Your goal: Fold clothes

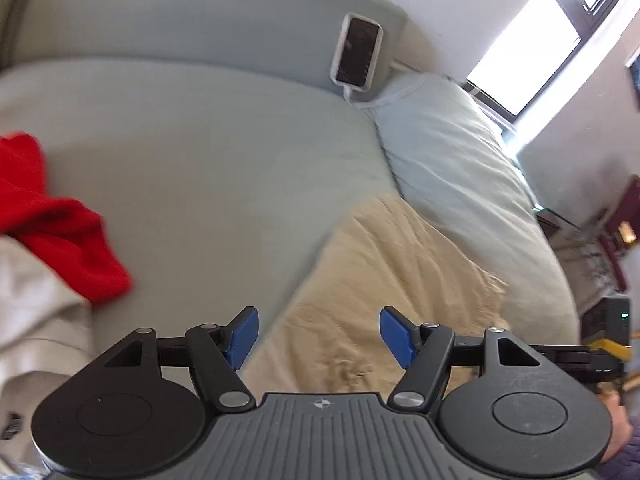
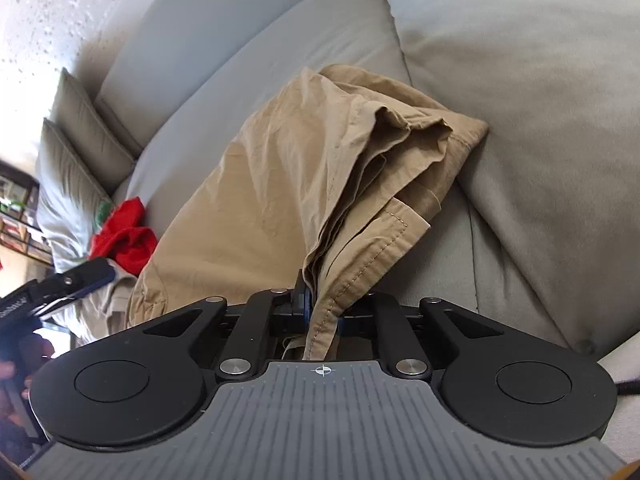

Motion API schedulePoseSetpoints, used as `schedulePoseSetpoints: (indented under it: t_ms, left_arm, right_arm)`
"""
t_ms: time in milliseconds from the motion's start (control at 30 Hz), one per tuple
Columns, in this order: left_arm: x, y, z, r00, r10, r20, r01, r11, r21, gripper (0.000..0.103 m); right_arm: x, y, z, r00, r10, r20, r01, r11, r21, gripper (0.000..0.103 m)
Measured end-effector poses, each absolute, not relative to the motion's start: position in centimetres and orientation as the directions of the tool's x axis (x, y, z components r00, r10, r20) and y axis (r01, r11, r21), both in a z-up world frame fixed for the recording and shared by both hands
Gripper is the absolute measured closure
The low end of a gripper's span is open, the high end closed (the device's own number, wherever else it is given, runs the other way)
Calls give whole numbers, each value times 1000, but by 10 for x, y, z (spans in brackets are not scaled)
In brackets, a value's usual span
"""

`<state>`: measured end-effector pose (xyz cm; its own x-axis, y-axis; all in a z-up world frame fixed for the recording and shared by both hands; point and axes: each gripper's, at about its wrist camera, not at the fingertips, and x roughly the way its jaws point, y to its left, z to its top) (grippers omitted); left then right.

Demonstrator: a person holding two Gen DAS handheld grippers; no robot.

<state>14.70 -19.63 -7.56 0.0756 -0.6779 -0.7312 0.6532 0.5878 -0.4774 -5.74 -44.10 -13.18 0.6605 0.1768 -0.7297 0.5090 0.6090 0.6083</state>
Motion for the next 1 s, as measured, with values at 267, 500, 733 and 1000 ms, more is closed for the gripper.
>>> schedulePoseSetpoints:
  t_ms: [267, 500, 733, 1000]
  left_arm:
    - [165, -231, -117, -14, -607, -795, 632, 610, -477, 52]
    - [115, -208, -83, 137, -605, -784, 621, 669, -408, 81]
    - [70, -166, -98, 240, -592, -769, 495, 756, -428, 77]
    - [42, -154, -56, 520, -434, -735, 508, 849, -142, 71]
  right_arm:
    - [-69, -445, -141, 674, 191, -714, 502, 591, 632, 92]
    - [-51, -436, -115, 645, 104, -757, 504, 687, 524, 91]
    - [3, -422, -96, 627, 104, -772, 427, 783, 453, 91]
    - [-8, -427, -110, 596, 83, -799, 470, 770, 431, 56]
